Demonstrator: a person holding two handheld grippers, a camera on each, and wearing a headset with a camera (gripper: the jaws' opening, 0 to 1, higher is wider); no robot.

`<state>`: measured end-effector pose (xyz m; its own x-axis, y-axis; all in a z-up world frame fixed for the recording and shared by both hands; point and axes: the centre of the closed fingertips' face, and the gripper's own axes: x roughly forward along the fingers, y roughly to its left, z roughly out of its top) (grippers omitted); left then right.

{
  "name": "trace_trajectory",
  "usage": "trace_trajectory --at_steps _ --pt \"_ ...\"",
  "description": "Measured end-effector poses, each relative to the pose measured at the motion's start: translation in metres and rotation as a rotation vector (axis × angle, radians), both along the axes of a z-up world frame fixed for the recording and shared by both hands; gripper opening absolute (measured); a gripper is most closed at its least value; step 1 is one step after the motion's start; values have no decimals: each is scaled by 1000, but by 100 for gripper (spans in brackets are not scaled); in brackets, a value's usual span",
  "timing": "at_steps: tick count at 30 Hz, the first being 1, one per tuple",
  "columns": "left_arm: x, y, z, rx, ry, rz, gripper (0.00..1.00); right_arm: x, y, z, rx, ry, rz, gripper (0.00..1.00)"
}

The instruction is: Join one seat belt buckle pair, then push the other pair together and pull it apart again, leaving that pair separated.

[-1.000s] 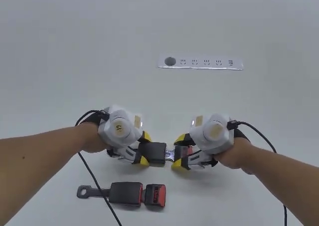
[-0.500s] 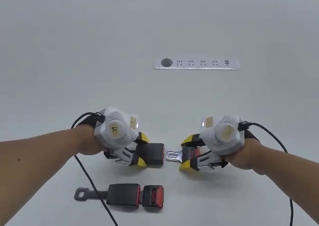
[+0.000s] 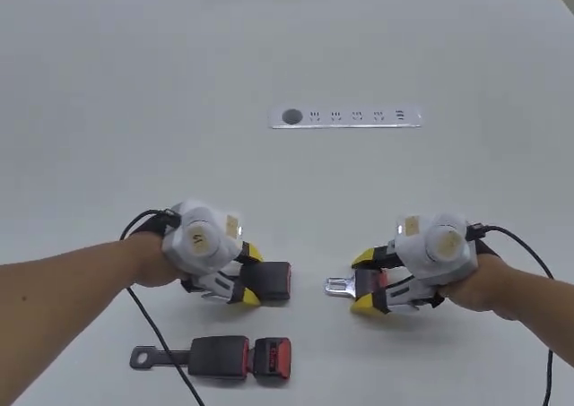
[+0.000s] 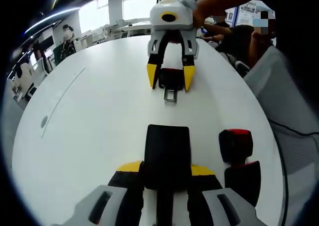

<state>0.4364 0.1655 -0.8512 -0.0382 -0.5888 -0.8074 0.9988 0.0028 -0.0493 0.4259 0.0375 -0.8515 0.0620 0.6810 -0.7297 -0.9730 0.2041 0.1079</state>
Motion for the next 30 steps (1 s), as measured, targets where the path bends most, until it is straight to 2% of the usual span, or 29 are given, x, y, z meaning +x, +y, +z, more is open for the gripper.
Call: trace_trajectory --at_steps 15,30 --pt "0 0 0 1 1 2 34 -8 -43 2 -7 8 -24 37" --pt "0 0 0 7 1 2 34 -13 -74 5 -29 13 -48 37"
